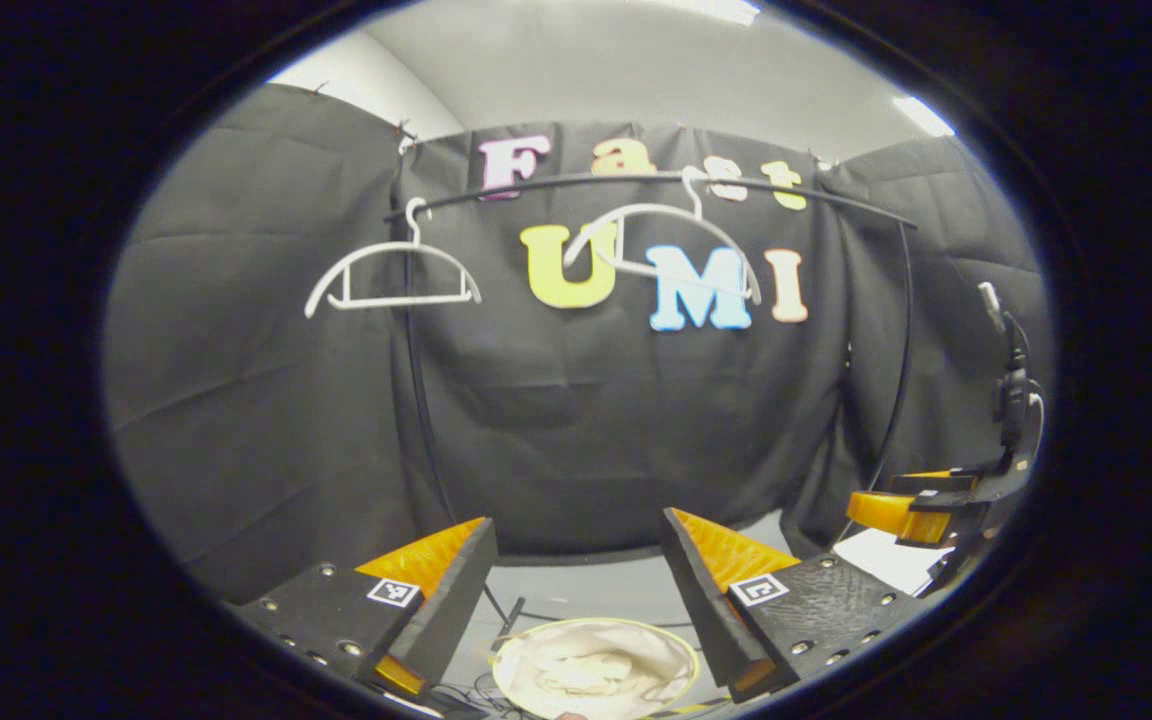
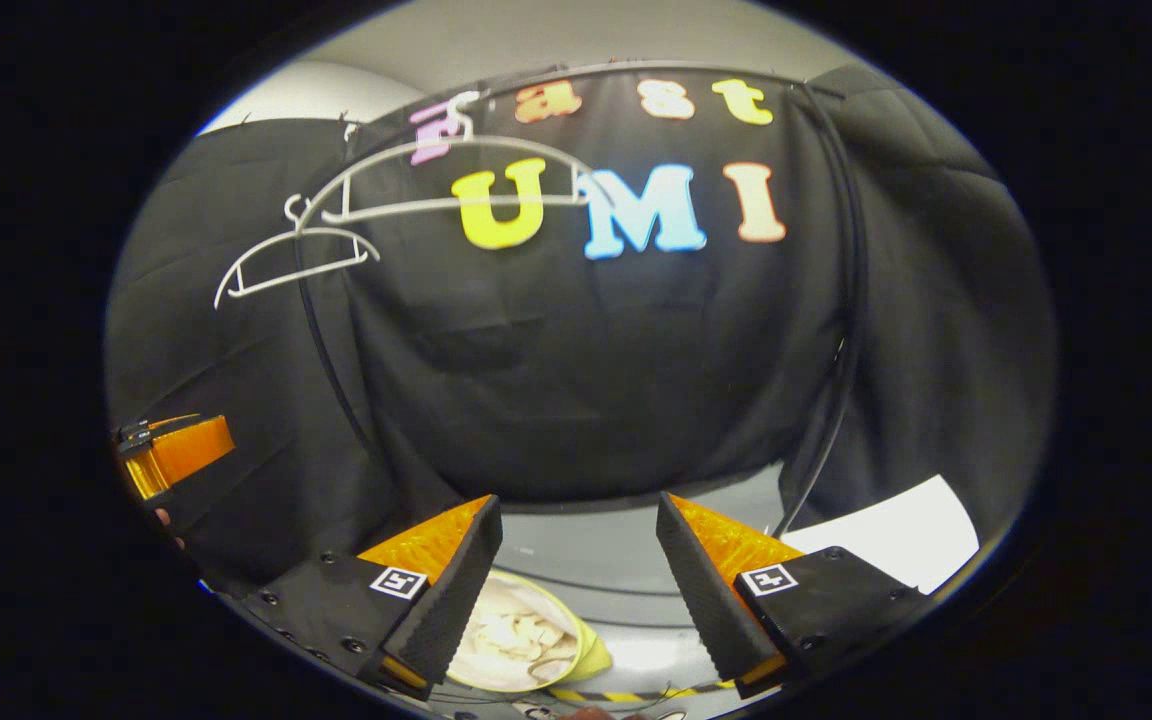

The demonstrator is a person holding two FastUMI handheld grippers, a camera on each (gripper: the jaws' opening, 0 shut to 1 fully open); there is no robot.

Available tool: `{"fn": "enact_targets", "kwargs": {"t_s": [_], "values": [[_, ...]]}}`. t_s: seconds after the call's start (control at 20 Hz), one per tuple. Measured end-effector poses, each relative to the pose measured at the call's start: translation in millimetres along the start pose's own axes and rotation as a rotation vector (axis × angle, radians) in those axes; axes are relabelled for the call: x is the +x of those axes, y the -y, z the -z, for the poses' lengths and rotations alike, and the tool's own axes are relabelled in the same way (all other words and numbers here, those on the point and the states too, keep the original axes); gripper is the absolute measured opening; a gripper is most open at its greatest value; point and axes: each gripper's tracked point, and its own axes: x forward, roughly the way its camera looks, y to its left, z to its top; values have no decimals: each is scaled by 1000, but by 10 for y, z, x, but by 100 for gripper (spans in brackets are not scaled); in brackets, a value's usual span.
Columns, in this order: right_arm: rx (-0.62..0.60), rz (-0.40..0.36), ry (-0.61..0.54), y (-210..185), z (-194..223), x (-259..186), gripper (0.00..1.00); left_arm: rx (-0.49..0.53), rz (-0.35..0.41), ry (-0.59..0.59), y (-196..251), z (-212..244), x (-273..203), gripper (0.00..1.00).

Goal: Grasp the clothes on the hanger with both hands and then place them into the laundry hamper below.

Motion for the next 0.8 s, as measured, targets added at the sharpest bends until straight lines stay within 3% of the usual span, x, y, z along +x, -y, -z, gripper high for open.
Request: {"fn": "enact_targets", "kwargs": {"t_s": [0.15,0.5,0.65,0.8], "values": [[-38,2,163,272,-533,-321,98,-18,-61,80,279,-294,-199,96],[-42,-31,364,771,-1308,-835,98,-80,-14,216,1032,-1014,-864,96],[-31,-2,418,985,-1445,-1055,97,-117,24,262,1219,-1231,-1092,96],[-32,39,391,1169,-1275,-1113,98,-99,21,279,1189,-1261,-1238,95]]}}
